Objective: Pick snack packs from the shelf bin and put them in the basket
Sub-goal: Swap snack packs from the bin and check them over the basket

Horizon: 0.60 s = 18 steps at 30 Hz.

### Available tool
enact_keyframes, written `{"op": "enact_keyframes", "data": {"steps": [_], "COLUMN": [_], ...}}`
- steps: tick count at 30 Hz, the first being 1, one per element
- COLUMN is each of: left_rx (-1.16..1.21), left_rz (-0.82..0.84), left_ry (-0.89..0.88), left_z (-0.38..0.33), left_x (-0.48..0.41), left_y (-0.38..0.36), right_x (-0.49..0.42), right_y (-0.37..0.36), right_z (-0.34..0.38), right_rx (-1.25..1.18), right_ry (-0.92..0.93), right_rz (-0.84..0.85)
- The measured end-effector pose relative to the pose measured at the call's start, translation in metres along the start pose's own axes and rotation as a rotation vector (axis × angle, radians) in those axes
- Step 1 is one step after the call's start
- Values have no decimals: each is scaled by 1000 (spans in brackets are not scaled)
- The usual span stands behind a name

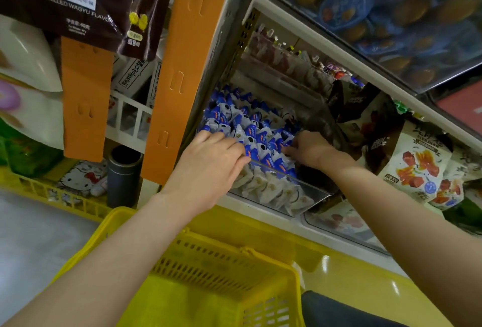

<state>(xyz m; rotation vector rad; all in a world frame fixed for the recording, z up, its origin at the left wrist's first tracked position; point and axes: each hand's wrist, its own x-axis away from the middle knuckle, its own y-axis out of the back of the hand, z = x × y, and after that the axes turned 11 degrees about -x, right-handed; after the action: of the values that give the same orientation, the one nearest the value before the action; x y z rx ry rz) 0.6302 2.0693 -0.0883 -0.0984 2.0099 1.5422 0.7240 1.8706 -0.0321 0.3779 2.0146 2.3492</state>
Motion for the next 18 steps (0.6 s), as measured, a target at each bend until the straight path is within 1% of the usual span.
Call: {"op": "enact_keyframes", "data": {"steps": [1,3,5,7,9,11,18], "left_rx": [-2,-4,-35,-63,-80,-86,-70], "left_rz": [0,-8,-37,-60,-67,-70,-67], "left_ry": [-2,-9,-25,-40,-57,-73,-82], "left_z": [2,5,8,10,11,13,15], "left_x": [0,-1,0,1,1,0,0], "left_y": [1,2,3,2,1,-1,-3], "right_x": [-1,-5,-12,-22,-34,-47,-75], "right_y": [0,0,0,-3,-11,-19,-30], "right_z": [3,16,36,59,78,92,113], "right_rx": [-14,-173,-322,-391,-414,-418,-264], "right_ry": [76,300,475,561,570,543,471], "right_rz": [-89,-236,-241,-164,-89,-55,-87]}}
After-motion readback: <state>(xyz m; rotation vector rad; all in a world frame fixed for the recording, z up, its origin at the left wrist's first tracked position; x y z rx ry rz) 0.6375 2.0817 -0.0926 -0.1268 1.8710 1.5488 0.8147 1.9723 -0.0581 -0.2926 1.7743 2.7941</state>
